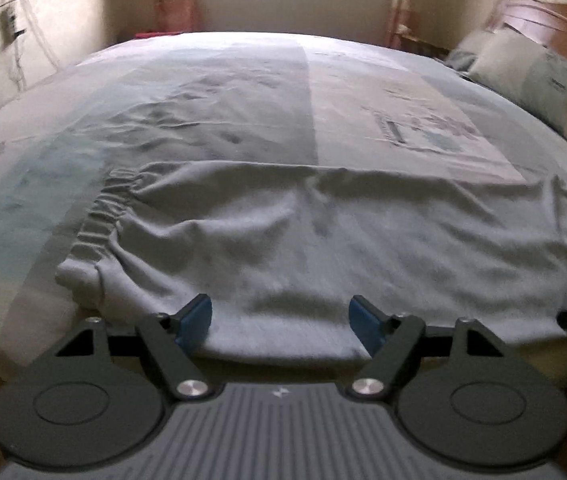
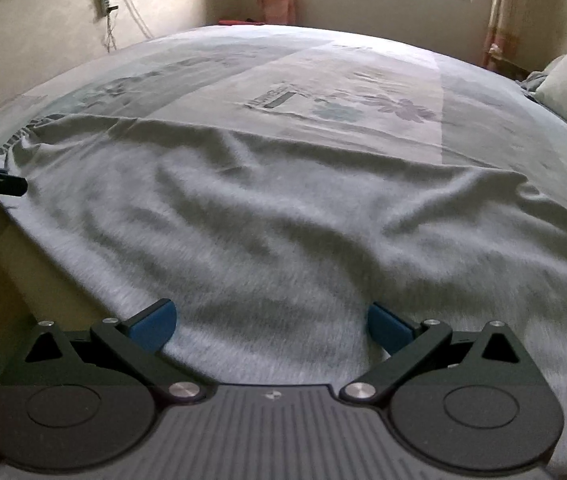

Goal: Fold clothes

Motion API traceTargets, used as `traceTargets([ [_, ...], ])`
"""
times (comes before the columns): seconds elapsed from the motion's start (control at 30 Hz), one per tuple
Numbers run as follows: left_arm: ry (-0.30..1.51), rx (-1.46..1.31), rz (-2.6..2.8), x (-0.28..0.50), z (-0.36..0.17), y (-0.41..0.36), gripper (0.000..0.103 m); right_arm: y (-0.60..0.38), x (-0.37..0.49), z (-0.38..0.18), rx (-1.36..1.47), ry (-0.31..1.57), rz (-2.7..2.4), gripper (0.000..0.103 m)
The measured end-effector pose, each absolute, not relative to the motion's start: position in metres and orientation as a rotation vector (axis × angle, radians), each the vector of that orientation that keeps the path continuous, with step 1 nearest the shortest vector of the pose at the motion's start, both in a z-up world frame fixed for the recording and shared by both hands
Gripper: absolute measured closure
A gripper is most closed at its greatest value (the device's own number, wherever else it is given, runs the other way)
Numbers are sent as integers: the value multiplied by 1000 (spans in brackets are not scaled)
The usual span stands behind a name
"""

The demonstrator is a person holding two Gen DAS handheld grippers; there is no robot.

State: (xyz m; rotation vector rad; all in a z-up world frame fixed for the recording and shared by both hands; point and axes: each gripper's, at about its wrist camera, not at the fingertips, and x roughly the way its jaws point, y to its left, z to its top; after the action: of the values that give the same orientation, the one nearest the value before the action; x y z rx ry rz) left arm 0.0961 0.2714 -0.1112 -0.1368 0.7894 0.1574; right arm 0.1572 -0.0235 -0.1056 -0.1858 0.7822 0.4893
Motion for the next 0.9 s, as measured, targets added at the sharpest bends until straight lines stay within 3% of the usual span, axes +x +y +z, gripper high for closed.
traceTargets([
  [0.23, 712, -209, 201, 103, -100, 287, 25, -25, 154, -106, -184, 771, 487, 0],
  [0.5, 840, -212, 267, 106, -113, 281, 21, -27, 153, -108, -184, 761, 494, 0],
  [0.7, 749, -230, 206, 122, -97, 287, 20, -25, 152, -109, -183, 748, 485, 0],
  [0.83, 791, -256, 195, 130, -121, 287, 14, -27, 154, -106, -196, 758, 517, 0],
  [0.9, 771, -237, 178, 121, -126, 281, 5, -32, 159, -101, -193, 786, 555, 0],
])
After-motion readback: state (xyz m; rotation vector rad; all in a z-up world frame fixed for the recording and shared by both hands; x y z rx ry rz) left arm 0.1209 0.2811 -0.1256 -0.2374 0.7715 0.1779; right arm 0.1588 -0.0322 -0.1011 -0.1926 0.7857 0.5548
